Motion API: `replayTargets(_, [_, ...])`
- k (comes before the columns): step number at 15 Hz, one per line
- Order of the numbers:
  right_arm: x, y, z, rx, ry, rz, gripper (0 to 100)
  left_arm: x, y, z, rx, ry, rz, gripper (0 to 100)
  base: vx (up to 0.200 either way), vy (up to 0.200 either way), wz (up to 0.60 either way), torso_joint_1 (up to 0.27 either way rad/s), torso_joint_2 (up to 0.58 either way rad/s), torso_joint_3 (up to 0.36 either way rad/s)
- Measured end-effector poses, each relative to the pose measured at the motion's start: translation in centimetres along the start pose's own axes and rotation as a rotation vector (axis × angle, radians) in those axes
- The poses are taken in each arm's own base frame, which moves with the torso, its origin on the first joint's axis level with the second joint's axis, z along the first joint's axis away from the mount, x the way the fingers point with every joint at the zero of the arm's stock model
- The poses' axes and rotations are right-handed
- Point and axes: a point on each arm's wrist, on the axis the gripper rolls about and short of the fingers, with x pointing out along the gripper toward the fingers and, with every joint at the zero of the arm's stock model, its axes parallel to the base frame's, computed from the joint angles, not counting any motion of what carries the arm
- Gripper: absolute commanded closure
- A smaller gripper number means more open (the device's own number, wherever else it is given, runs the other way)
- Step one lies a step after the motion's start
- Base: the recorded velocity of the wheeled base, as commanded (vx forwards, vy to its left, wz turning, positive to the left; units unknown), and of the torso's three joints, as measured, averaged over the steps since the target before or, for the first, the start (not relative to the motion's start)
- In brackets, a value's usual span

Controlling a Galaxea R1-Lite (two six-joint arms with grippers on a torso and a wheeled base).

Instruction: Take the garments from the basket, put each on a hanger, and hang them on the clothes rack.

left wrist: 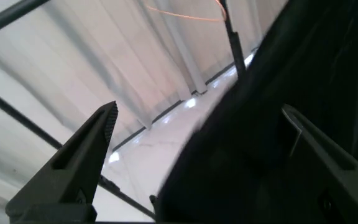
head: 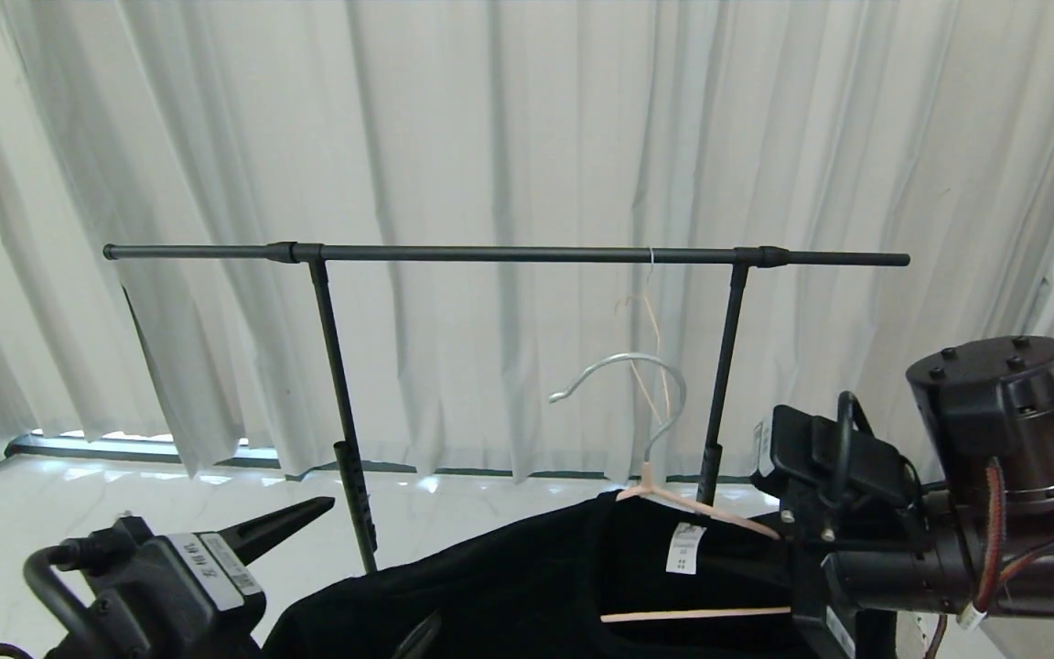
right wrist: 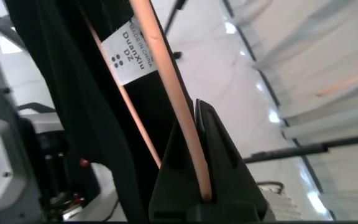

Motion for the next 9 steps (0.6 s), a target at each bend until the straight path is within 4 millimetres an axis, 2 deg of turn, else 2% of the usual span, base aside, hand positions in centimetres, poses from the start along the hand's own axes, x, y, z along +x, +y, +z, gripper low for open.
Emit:
replayTargets(2, [-0.9,-0.9,-0.5,-0.001,-0.001,-0.045,100,-0.8,0.6,0.1,-0.018,-0.029,0.029,0,0.000,0.000,0.00,0.000,0.00,0.000])
replayTargets(4, [-1.6,-1.2,-0.9,0.003,-0.002,-0.070,100,-1.3,1.1,-0.7,-0.026,-0.018,0.061,0,0.000,0.000,0.00,0.000,0.00,0.000])
replayTargets(9, [-2.8,-1.1,-0.8,-0.007,-0.032,-0.089,100,-2.2,0.7,-4.0,-0.058,0.063,-0.050,0,0.000,0.000,0.00,0.000,0.00,0.000])
